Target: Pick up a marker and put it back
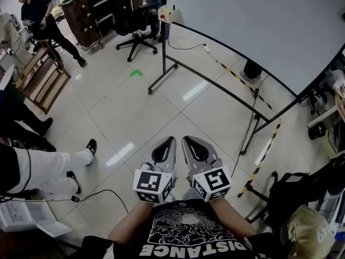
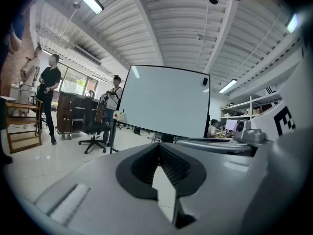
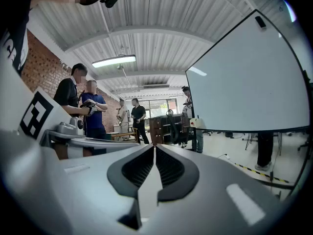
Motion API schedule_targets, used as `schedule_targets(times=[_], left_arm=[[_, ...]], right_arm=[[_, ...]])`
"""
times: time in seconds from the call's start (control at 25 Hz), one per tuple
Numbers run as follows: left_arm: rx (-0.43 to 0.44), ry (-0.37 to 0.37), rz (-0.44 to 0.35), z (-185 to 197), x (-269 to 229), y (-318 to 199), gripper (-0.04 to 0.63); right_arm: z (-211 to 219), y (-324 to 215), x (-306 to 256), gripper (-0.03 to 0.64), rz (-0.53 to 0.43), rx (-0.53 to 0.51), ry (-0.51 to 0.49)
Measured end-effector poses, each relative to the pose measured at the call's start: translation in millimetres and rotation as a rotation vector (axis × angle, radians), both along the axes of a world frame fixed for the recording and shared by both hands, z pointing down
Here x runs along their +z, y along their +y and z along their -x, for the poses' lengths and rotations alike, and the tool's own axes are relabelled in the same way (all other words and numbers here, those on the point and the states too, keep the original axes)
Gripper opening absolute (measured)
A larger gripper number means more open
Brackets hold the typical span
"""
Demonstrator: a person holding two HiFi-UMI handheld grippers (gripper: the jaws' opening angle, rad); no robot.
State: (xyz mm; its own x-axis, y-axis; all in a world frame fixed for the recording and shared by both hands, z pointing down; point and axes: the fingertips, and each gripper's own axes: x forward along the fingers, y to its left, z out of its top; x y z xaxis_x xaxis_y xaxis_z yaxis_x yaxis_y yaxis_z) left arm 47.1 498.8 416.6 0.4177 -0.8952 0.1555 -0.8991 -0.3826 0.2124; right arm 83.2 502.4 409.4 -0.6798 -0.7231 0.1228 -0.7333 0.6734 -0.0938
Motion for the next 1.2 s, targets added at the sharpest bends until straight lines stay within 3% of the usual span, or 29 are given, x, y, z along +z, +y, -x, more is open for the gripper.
schedule_targets(times=[0.52, 1.2], left_arm=[[-0.006, 0.014, 0.000, 21, 9, -89, 0.006], [-0.035, -0.025, -0.027, -9, -9, -322, 0.006]], right_arm=[[20, -93, 9, 0.000, -0.005, -0.010, -0.001], [-4, -323, -7, 0.000, -0.016, -0.055, -0.029]])
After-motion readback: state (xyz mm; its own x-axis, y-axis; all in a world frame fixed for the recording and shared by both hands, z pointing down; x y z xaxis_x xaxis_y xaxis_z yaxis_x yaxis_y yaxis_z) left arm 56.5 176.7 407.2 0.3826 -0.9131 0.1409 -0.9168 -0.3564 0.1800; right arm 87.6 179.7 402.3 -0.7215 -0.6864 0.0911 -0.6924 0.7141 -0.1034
